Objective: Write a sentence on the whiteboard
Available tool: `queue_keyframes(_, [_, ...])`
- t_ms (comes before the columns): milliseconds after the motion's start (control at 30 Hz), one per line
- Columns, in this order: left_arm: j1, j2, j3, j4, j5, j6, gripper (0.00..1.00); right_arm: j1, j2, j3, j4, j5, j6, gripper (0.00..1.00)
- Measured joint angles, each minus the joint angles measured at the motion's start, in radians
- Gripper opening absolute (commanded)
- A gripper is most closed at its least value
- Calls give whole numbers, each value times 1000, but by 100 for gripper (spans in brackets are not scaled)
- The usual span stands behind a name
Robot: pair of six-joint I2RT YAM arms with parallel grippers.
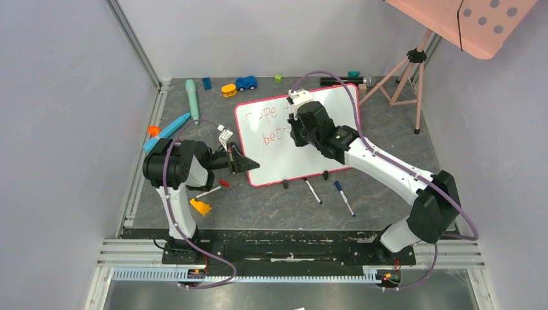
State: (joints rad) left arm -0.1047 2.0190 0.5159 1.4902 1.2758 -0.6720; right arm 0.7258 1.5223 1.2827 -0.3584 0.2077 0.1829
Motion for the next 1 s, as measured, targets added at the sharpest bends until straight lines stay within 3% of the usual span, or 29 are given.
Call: queue_keyframes(1000, [0,0,0,1,2,0,2,-4,-49,-4,33,-16,-1,0])
